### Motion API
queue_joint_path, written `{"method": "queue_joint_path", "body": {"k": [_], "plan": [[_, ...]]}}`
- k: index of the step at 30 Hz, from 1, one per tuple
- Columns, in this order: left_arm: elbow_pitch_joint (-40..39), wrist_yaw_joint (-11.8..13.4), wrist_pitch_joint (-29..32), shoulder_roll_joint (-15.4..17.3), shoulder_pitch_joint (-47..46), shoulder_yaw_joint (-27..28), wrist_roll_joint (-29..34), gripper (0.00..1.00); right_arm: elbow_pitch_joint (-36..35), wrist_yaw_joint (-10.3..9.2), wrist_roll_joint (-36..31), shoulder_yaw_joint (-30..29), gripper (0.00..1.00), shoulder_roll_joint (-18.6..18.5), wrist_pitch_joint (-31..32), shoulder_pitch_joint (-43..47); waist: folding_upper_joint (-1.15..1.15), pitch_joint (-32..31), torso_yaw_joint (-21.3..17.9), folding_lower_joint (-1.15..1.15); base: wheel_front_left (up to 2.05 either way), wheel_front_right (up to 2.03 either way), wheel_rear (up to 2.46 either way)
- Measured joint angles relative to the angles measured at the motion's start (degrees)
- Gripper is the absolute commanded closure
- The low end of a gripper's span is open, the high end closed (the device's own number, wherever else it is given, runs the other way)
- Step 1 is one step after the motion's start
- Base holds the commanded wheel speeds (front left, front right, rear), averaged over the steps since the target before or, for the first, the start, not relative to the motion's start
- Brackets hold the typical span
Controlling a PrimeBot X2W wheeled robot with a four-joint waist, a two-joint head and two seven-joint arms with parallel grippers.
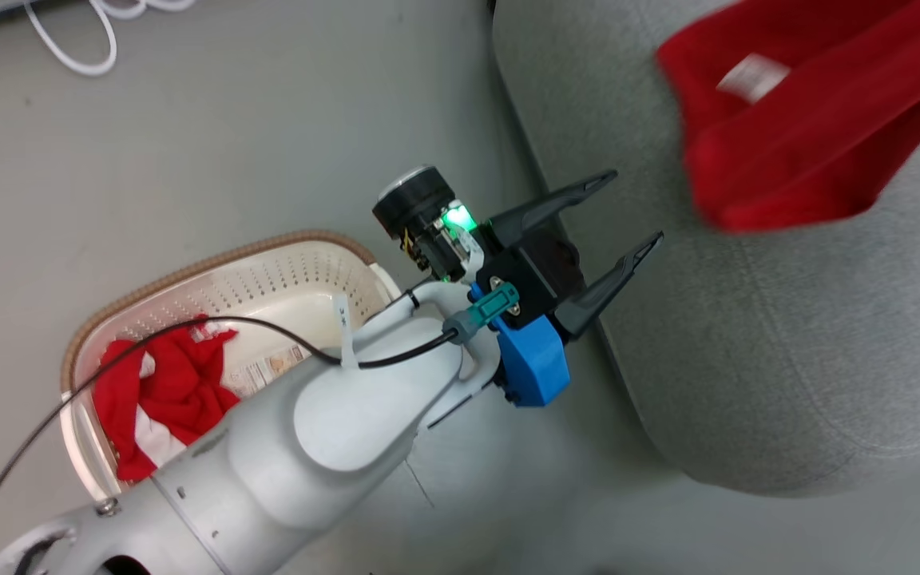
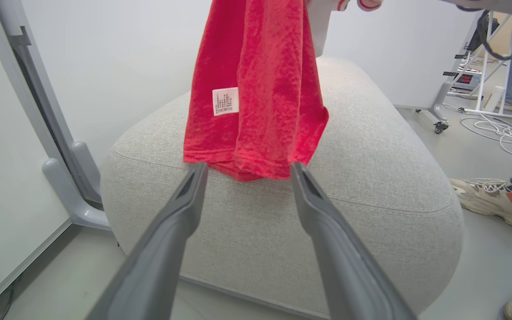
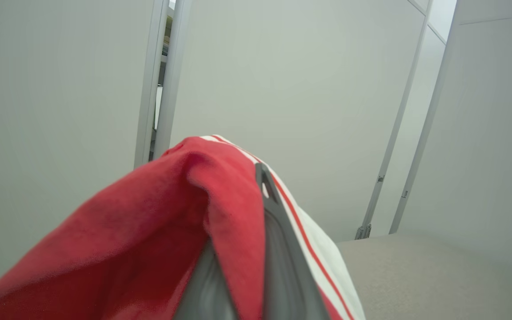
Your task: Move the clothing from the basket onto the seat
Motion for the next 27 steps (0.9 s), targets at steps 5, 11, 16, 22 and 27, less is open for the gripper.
{"method": "queue_joint_path", "body": {"k": [5,11,16,22,27], "plan": [[-2.87,0.75,1.65,1.69,-3.88,0.45,1.51,0.00,-0.38,0.00,1.98,-5.71,1.00,-6.67,0.00,-8.71,0.00,5.89,0.74,0.00,0.00,0.00,0.00],[-6.79,1.29,4.55,3.93,-7.95,0.52,3.43,0.00,2.96,0.00,4.99,-16.53,1.00,-14.95,0.00,-17.75,0.00,13.64,1.30,0.01,0.00,0.00,0.00],[-9.87,1.82,6.47,5.52,-10.12,0.48,4.52,0.00,5.44,0.00,4.89,-20.75,1.00,-18.26,-0.01,-19.26,0.00,19.41,1.89,0.01,0.00,0.00,0.00],[-12.36,2.52,7.78,7.03,-10.72,0.29,5.02,0.00,11.35,0.00,2.33,-20.16,1.00,-15.88,0.00,-17.41,0.00,24.21,2.68,0.00,0.00,0.00,0.00],[-13.37,3.10,8.17,7.91,-10.71,0.01,5.02,0.00,16.11,0.00,1.19,-19.58,1.00,-11.81,0.01,-14.97,0.00,25.33,3.03,0.00,0.00,0.00,0.00]]}}
